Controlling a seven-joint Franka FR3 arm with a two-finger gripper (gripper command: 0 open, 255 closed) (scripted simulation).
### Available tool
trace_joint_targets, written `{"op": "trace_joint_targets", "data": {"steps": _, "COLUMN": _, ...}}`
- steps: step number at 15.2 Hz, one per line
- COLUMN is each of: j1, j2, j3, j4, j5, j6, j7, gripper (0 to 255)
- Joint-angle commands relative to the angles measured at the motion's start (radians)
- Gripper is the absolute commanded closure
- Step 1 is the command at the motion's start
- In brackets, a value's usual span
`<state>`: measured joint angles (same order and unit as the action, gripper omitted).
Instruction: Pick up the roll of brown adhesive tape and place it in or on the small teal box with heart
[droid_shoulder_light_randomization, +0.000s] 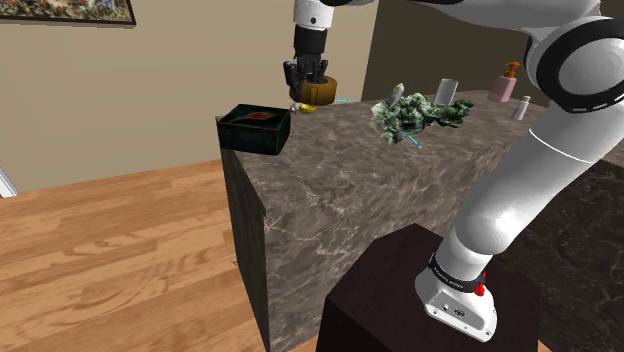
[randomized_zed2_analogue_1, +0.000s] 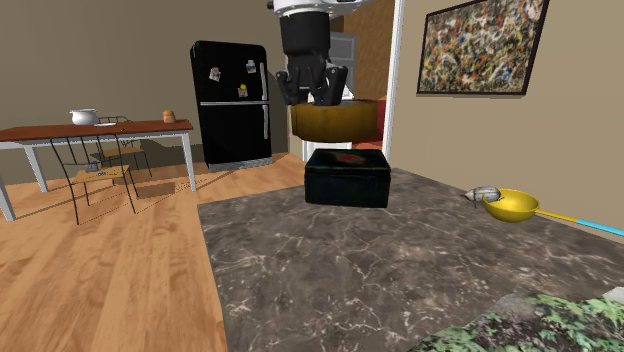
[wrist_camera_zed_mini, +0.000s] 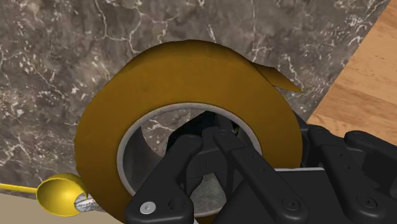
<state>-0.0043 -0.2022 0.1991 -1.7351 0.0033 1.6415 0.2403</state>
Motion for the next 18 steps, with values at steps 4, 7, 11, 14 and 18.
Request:
{"op": "trace_joint_targets", "data": {"steps": 4, "j1": 0.024, "j2": 0.204, "j3": 0.047, "j4": 0.221, "j5": -0.047, "j6": -0.024, "j7": 0.074, "gripper": 255}}
{"op": "trace_joint_targets", "data": {"steps": 7, "j1": 0.052, "j2": 0.344, "j3": 0.068, "j4": 0.392, "j5": -0.089, "j6": -0.062, "j7": 0.115, "gripper": 255}}
{"op": "trace_joint_targets", "data": {"steps": 11, "j1": 0.118, "j2": 0.571, "j3": 0.083, "j4": 0.706, "j5": -0.158, "j6": -0.159, "j7": 0.159, "gripper": 255}}
{"op": "trace_joint_targets", "data": {"steps": 14, "j1": 0.181, "j2": 0.742, "j3": 0.074, "j4": 0.962, "j5": -0.203, "j6": -0.245, "j7": 0.169, "gripper": 255}}
{"op": "trace_joint_targets", "data": {"steps": 18, "j1": 0.151, "j2": 0.673, "j3": 0.079, "j4": 0.79, "j5": -0.185, "j6": -0.143, "j7": 0.176, "gripper": 255}}
